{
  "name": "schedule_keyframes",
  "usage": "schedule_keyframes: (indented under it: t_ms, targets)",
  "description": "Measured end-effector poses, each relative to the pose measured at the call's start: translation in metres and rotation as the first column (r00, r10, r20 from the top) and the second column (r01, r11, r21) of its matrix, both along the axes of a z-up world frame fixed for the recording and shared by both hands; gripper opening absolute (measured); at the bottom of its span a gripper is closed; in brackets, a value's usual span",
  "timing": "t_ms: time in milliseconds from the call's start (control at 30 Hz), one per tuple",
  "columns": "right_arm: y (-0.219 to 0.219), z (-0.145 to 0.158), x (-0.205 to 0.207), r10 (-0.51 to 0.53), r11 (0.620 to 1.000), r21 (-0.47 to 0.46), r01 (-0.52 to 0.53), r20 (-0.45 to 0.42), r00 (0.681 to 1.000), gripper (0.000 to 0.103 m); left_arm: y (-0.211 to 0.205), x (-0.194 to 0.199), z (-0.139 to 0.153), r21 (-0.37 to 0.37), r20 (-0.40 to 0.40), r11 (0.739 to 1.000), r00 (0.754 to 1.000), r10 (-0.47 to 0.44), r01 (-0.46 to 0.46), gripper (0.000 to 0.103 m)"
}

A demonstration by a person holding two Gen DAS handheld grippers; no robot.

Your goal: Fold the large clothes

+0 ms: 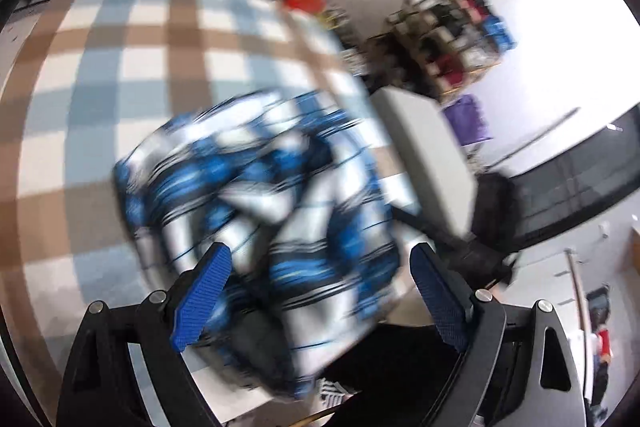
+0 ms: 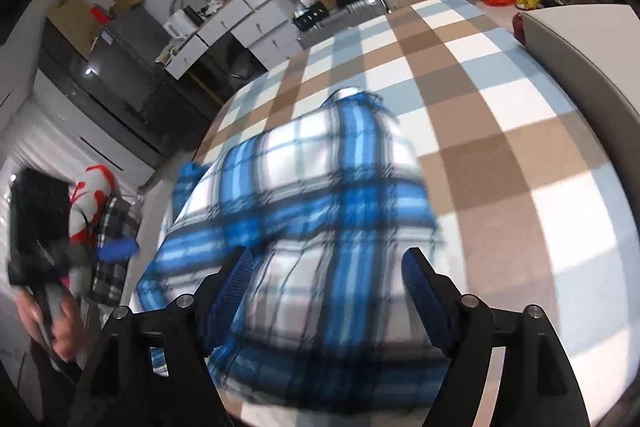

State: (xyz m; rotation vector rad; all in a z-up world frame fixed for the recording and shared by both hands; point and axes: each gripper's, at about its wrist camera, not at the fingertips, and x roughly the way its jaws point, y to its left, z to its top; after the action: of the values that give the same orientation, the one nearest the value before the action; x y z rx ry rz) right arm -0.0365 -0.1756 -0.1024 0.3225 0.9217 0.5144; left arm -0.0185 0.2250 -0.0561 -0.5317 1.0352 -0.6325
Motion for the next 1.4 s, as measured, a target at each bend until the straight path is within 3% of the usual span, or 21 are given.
schedule_keyframes:
  t_ms: [133, 267, 467, 533, 667, 867, 1000, 1100, 1233, 1333, 1400]
  targets:
    - [0.014, -0.005, -0.007, 0.057, 0.998, 0.019, -0.057, 0.008, 0.998, 0.085, -0.024, 0.013, -0.029, -0.103, -0.11, 0.991, 0.989, -0.096, 0.084, 0.088]
    - [0.012, -0.014, -0.006, 0.076, 0.997, 0.032, -0.076, -0.005, 0.997, 0.085, -0.04, 0.023, -0.049, -0.133, -0.16, 0.987, 0.98, -0.116, 0.095, 0.088]
    - [0.006, -0.017, -0.005, 0.073, 0.994, 0.083, -0.071, -0.023, 0.997, 0.085, -0.024, 0.021, -0.045, -0.157, -0.165, 0.987, 0.984, -0.072, 0.046, 0.088]
    - [0.007, -0.018, -0.005, 0.077, 0.994, 0.076, -0.075, -0.019, 0.997, 0.087, -0.018, 0.02, -0.033, -0.187, -0.126, 0.982, 0.99, -0.061, 0.037, 0.088]
    - [0.012, -0.017, -0.008, 0.085, 0.995, 0.047, -0.085, -0.003, 0.996, 0.088, -0.008, 0.016, -0.02, -0.138, -0.058, 0.99, 0.998, -0.009, 0.001, 0.088]
    - [0.019, -0.018, -0.007, 0.093, 0.995, 0.026, -0.093, 0.005, 0.996, 0.095, -0.032, 0.051, -0.044, -0.201, -0.118, 0.979, 0.991, -0.058, 0.034, 0.088]
    - [0.021, -0.019, -0.007, 0.11, 0.994, 0.003, -0.11, 0.015, 0.994, 0.095, -0.029, 0.062, -0.064, -0.246, -0.184, 0.969, 0.982, -0.032, -0.015, 0.088]
    - [0.02, -0.02, -0.007, 0.117, 0.993, 0.011, -0.118, 0.013, 0.993, 0.095, -0.02, 0.051, -0.062, -0.197, -0.223, 0.979, 0.975, -0.001, -0.044, 0.088]
    - [0.021, -0.021, -0.005, 0.122, 0.993, 0.002, -0.122, 0.006, 0.993, 0.095, -0.017, 0.032, -0.046, -0.06, -0.176, 0.996, 0.983, 0.058, -0.07, 0.088]
    - [0.023, -0.021, -0.004, 0.123, 0.992, 0.0, -0.123, 0.004, 0.992, 0.097, -0.025, 0.041, -0.055, -0.078, -0.196, 0.996, 0.98, 0.023, -0.039, 0.088]
    - [0.022, -0.021, -0.004, 0.123, 0.992, 0.001, -0.123, 0.005, 0.992, 0.097, -0.023, 0.05, -0.061, -0.173, -0.207, 0.984, 0.978, 0.011, -0.048, 0.088]
